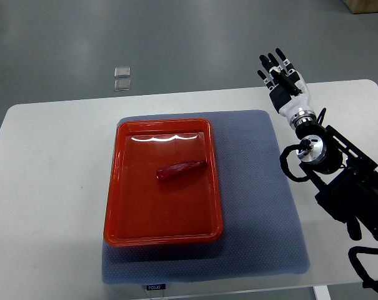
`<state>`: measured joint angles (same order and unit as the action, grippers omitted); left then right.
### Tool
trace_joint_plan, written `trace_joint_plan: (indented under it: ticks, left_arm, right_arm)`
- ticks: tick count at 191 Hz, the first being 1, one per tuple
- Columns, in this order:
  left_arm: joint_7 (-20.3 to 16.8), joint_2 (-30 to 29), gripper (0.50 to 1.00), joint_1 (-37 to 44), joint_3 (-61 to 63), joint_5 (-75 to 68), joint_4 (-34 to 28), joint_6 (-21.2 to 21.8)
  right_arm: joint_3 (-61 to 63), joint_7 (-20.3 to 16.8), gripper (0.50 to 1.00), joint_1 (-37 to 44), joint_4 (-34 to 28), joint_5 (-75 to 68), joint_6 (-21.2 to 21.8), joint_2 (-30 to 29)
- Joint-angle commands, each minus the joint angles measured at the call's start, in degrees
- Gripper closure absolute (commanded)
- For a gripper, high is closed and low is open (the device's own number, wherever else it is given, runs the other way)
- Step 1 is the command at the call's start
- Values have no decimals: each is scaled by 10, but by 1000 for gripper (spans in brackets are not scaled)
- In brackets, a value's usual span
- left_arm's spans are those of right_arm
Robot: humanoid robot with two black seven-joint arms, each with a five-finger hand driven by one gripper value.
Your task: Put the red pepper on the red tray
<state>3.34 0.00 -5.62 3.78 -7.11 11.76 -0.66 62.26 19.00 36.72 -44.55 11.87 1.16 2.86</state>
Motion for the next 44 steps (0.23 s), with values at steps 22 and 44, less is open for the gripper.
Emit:
trace_joint_plan:
  ticks: [22,44]
  left_arm:
    - [0,0,500,0,0,0,0,0]
    - [0,0,500,0,0,0,2,0]
  right_arm:
    - [2,3,597,-5,0,-3,15,0]
    - [1,3,597,-5,0,-2,14,0]
